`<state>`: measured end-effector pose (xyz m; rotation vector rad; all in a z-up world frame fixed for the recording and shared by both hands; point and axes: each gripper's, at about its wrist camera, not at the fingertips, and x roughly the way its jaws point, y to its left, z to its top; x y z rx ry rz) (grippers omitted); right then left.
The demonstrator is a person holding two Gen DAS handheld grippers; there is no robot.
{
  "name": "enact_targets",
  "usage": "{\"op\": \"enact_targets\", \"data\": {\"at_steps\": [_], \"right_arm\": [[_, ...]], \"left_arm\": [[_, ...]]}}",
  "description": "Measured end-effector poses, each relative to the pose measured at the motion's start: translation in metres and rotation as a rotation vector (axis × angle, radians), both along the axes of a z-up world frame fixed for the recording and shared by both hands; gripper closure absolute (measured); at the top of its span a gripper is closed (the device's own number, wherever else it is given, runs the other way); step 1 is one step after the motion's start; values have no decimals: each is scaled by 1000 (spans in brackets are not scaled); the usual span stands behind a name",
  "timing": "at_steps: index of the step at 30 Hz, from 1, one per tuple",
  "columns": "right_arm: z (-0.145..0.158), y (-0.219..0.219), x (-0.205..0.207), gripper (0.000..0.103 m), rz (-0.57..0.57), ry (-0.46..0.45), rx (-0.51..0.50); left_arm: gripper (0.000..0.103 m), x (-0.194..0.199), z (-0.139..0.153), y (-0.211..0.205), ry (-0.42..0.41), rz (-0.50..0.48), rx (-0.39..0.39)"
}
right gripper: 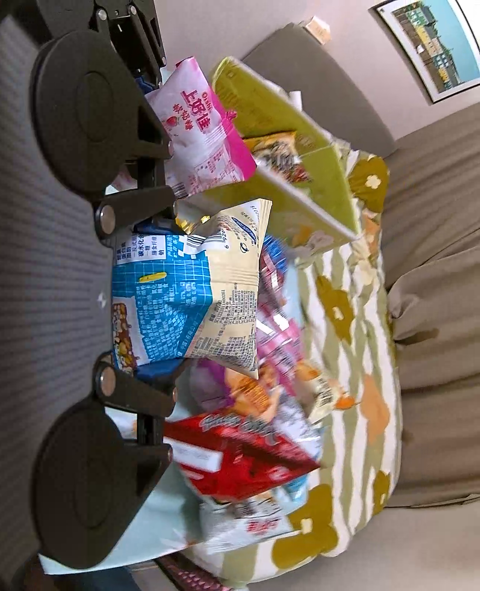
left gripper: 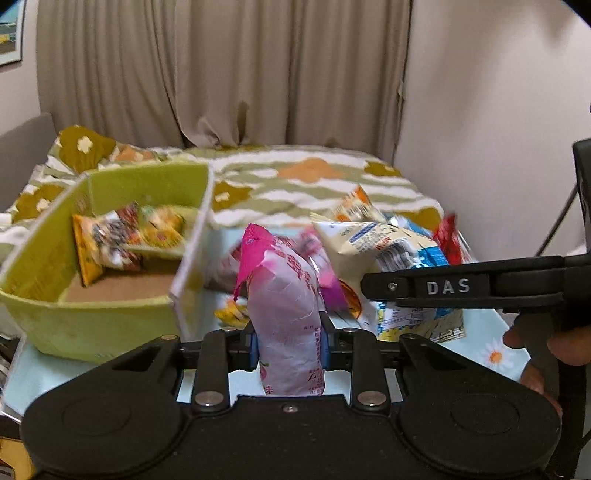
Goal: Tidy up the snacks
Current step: 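Carry both bags over the box and lower them inside, then open both tools to release the bags into the box and withdraw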
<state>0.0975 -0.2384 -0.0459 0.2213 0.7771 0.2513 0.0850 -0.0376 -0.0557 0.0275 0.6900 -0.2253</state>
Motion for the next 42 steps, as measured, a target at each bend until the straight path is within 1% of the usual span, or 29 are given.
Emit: {"op": "enact_targets", "data": {"at_steps": [7,11,17,20,24,28,32,34,35,36,38,39,42], "right_arm": [[35,24,19,29,15,-71,13],[53,52,35,29,32,-104,15],[67,100,68,29,54,-127,28],[68,128,86,29,61,-121,22],[65,163,107,29,54,-102,6],[53,193,126,29,31,-59,-21],[38,216,141,29,-1,-17,-41],[32,226,145,29,-14,-1,-51],[29,229,147,29,-21,7,-59],[26,232,148,29,-27,14,-65],[22,235,149,29,-39,30,-75],[21,237,150,29,-43,37,-78],[17,239,153,29,-52,55,-86]], "left_arm": [[71,22,29,42,-58,62,8],[71,39,40,72,-72,92,8],[71,73,49,121,-68,122,9],[71,94,47,145,-40,123,3],[71,124,33,178,31,114,-18],[71,152,12,204,112,85,-38],[70,171,-8,218,177,33,-46],[65,174,-16,223,206,17,-57],[49,175,-18,224,215,9,-61],[23,174,-19,226,216,5,-63],[5,170,-16,231,188,8,-69],[5,167,-13,233,170,9,-69],[5,162,-9,237,154,10,-47]]}}
